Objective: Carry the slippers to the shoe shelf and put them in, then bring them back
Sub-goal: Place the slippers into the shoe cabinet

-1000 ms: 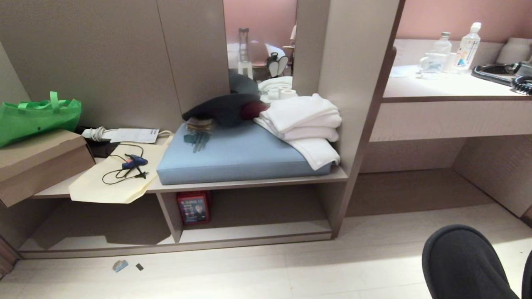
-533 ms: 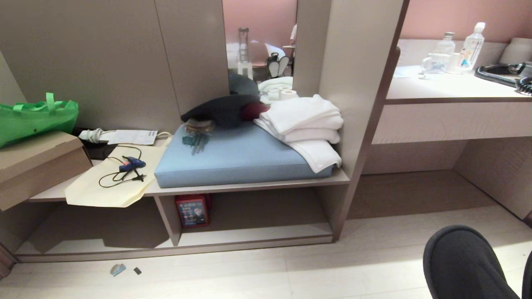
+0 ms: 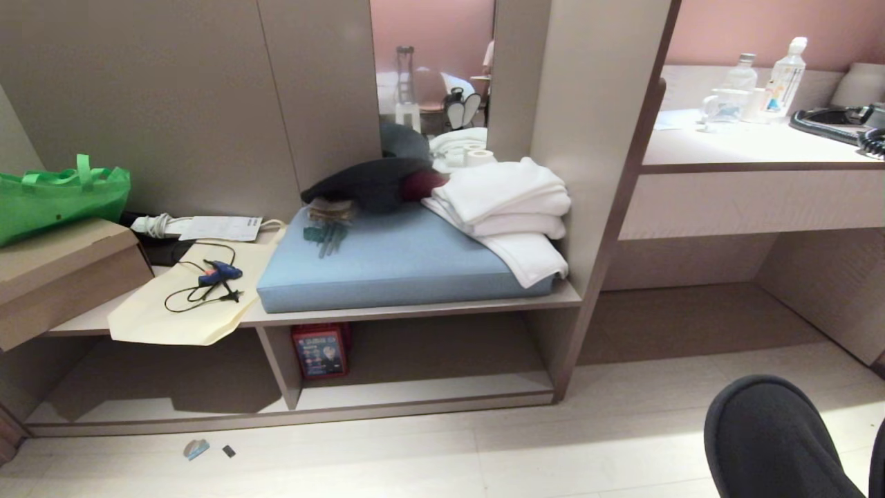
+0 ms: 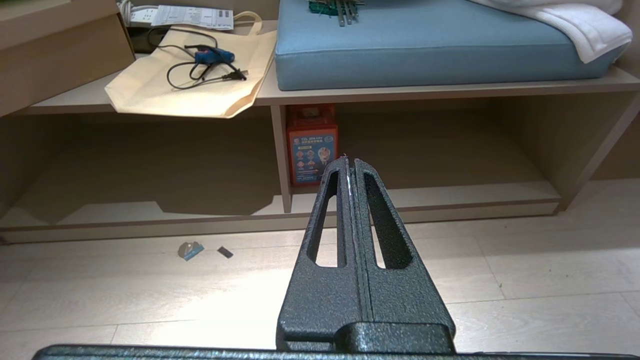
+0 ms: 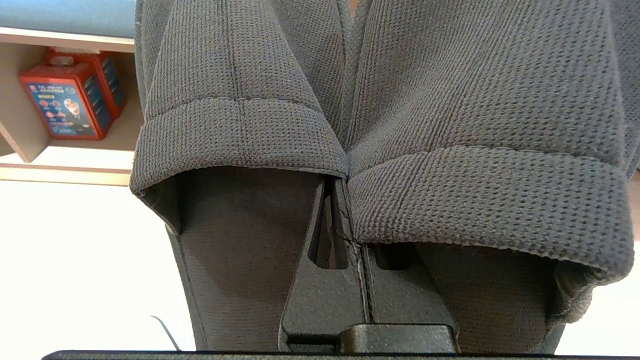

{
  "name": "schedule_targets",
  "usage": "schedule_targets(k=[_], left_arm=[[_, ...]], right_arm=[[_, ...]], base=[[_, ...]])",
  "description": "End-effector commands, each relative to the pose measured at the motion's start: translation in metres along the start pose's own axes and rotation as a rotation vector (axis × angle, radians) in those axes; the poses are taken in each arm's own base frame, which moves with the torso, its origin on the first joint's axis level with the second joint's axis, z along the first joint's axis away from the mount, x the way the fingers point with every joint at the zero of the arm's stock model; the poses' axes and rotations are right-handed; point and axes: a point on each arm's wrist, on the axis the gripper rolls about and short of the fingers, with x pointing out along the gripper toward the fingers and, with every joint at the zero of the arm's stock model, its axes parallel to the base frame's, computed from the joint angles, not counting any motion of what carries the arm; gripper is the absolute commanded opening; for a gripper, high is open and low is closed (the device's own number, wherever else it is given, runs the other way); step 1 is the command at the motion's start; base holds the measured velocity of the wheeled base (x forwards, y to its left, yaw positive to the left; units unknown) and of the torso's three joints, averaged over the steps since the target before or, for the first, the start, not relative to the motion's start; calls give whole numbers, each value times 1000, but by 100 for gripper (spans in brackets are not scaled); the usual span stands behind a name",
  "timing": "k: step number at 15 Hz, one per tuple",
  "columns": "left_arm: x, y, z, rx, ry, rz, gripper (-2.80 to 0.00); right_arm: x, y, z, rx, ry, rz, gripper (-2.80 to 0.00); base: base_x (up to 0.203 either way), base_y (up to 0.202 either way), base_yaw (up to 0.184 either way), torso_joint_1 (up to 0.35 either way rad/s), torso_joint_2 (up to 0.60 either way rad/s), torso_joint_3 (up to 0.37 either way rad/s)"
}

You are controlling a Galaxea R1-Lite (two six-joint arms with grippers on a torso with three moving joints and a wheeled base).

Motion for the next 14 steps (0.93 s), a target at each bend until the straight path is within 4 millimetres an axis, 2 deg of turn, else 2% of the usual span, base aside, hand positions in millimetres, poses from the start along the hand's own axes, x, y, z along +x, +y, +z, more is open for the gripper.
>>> schedule_targets(k=[1, 9, 12, 14], left_arm=[[1, 0, -2, -2, 8, 0, -280], [1, 0, -2, -2, 8, 0, -280], [1, 0, -2, -2, 8, 1, -280], [1, 0, -2, -2, 8, 2, -280]], right_arm=[[0, 0, 0, -1, 2, 1, -280], [0, 0, 0, 1, 1, 1, -280], [0, 0, 0, 1, 1, 1, -280], [0, 0, 0, 1, 1, 1, -280]], base=[[0, 0, 0, 0, 0, 0], [0, 0, 0, 0, 0, 0], [164, 0, -2, 5, 2, 0], [27, 0, 0, 5, 2, 1]])
